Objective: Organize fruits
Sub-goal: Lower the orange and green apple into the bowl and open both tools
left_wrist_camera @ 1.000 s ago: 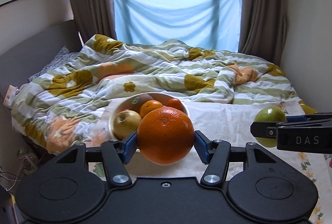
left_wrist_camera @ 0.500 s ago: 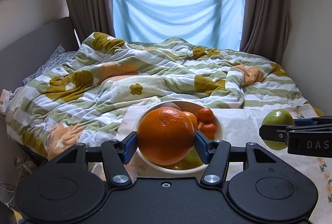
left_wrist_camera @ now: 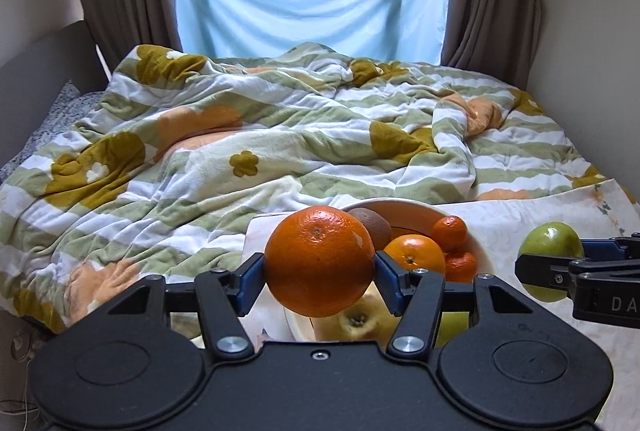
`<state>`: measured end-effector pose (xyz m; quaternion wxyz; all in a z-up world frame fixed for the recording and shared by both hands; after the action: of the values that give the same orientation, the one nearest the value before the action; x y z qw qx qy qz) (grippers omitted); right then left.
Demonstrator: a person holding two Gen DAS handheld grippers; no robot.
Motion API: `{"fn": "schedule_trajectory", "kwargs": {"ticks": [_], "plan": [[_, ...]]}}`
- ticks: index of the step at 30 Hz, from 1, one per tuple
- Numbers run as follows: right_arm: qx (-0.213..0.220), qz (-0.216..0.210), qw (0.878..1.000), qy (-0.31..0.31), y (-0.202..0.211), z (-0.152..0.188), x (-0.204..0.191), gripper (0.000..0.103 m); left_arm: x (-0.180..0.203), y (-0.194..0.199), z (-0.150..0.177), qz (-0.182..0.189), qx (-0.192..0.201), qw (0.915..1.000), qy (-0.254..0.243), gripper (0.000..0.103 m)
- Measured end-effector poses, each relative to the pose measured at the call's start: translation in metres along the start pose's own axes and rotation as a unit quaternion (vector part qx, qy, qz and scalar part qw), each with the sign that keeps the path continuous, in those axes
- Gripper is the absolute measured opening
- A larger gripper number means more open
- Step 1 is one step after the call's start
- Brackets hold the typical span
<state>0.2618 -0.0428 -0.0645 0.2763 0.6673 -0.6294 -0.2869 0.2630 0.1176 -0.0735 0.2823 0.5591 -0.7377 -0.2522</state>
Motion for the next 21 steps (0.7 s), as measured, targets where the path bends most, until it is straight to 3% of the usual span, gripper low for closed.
{"fn": "schedule_trajectory", "kwargs": {"ticks": [13,21], "plan": [[-0.032,0.041,0.998,-0.036,-0.039,-0.001,0.002,0.069,-0.017,-0.060,-0.008,0.043,-0.053,0.9977,-0.002,0.063],[-0.038,0.050,0.997,-0.042,-0.049,-0.002,0.004,0.069,-0.025,-0.072,-0.004,0.052,-0.073,0.9958,0.016,0.063]]}}
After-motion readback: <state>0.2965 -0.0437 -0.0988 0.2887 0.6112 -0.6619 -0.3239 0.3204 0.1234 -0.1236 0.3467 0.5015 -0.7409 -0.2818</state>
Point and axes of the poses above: each gripper's, at about its wrist camera, not at the fingertips, and y roughly against the way its jaws point, x to its right, z to its underside, the point moved 7 cm from there along -y, roughly the way its jaws point, and after that the axes turned 14 degrees about z, right-handed, at the moved point
